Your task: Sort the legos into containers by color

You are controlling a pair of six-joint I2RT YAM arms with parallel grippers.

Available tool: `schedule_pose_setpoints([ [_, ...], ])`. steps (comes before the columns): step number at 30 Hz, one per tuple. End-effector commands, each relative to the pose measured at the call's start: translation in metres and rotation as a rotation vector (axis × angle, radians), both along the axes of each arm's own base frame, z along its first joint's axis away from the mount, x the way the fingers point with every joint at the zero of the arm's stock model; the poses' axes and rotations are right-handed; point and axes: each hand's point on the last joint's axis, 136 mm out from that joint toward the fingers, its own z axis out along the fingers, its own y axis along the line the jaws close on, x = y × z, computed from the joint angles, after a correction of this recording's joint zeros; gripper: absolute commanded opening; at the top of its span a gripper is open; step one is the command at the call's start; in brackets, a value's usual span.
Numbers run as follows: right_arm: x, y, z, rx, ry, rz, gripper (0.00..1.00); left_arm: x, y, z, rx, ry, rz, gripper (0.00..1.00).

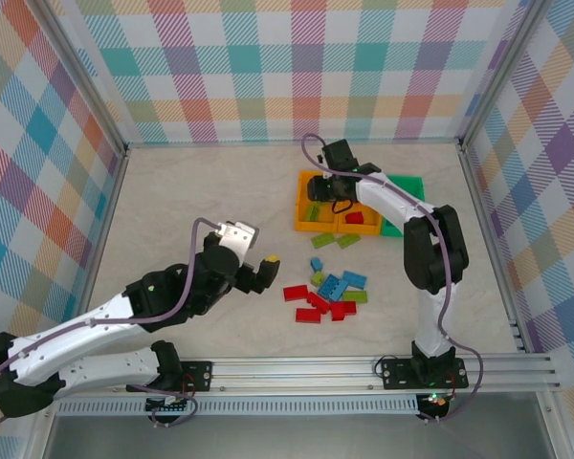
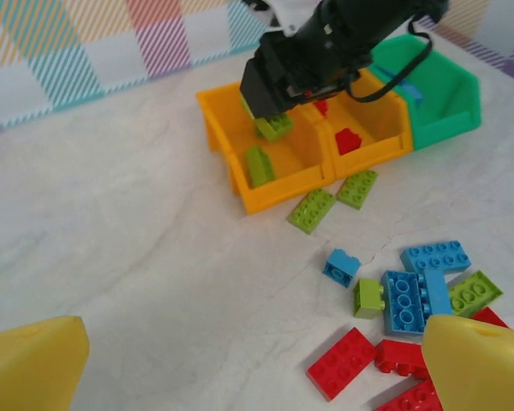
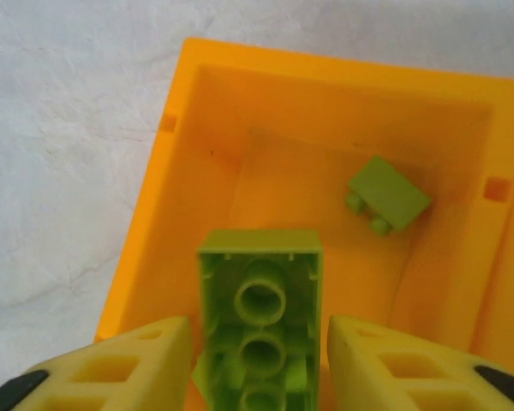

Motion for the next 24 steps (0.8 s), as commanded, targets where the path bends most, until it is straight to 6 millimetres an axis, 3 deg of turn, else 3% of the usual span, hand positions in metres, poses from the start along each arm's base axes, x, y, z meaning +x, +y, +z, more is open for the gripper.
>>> schedule_pose_setpoints([
  [1,-0.001,0.001,0.017,-0.036,-0.017,0.021,0.57,0.004,0.017,-0.008,-0.107,0.105,0.193,1.00],
  [7,-0.014,0.003,0.044,0.021,-0.020,0.030,0.59,0.006,0.021,-0.035,-0.228,0.186,0.331,0.98],
  [10,-0.040,0.003,0.072,0.084,-0.026,0.065,0.64,0.006,0.021,-0.053,-0.284,0.247,0.399,0.96],
  [13,-0.085,0.004,0.096,0.197,-0.013,0.132,0.68,0.007,0.017,-0.075,-0.327,0.317,0.490,0.94],
  [15,-0.127,0.005,0.108,0.275,0.013,0.207,0.69,0.007,0.011,-0.094,-0.328,0.378,0.550,0.91],
  [20,-0.208,-0.018,0.096,0.245,0.115,0.221,0.72,0.006,-0.037,-0.138,-0.263,0.544,0.501,0.91],
  [23,-0.236,-0.033,0.089,0.236,0.179,0.206,0.73,0.004,-0.055,-0.165,-0.192,0.625,0.487,0.94],
  [24,-0.240,-0.036,0.088,0.231,0.181,0.199,0.73,0.005,-0.057,-0.173,-0.176,0.637,0.498,1.00],
])
